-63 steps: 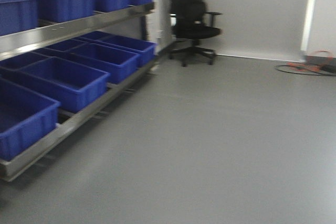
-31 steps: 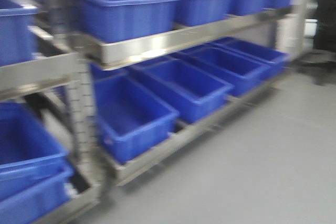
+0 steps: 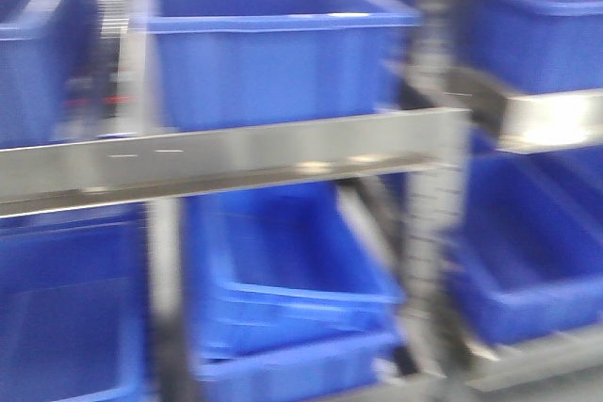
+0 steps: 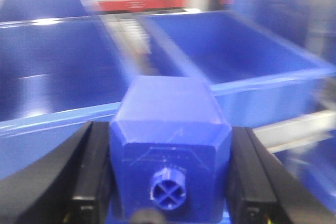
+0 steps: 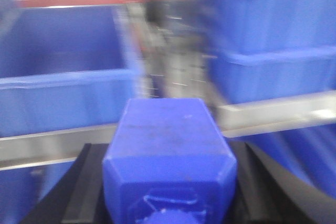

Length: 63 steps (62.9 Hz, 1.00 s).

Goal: Pick and sort blue part to right shelf
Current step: 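Turn and drive the base up to the shelf of blue bins, then position both held bottles above the blue bins on the shelf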

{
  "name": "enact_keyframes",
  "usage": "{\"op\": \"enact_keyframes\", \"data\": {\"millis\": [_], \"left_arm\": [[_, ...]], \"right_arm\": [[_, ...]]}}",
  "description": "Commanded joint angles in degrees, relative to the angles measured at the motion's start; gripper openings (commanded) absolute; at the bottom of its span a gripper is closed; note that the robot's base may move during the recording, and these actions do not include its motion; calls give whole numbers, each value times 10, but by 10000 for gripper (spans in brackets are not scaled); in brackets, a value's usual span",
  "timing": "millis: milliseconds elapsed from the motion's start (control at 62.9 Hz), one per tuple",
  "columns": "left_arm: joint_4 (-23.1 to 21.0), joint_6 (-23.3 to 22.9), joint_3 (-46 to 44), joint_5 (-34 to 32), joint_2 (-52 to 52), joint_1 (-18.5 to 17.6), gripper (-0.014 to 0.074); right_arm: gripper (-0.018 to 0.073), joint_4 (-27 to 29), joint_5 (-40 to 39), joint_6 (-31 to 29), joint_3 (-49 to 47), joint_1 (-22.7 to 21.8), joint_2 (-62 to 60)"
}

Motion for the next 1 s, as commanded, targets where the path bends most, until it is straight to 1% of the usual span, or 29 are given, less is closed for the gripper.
{"op": "enact_keyframes", "data": {"millis": [0, 985], "left_arm": [[-3, -3, -17, -53, 5, 0, 354], [-3, -3, -17, -53, 5, 0, 354]], "right_arm": [[426, 0, -52, -1, -17, -2, 4], [426, 0, -52, -1, -17, -2, 4]]}}
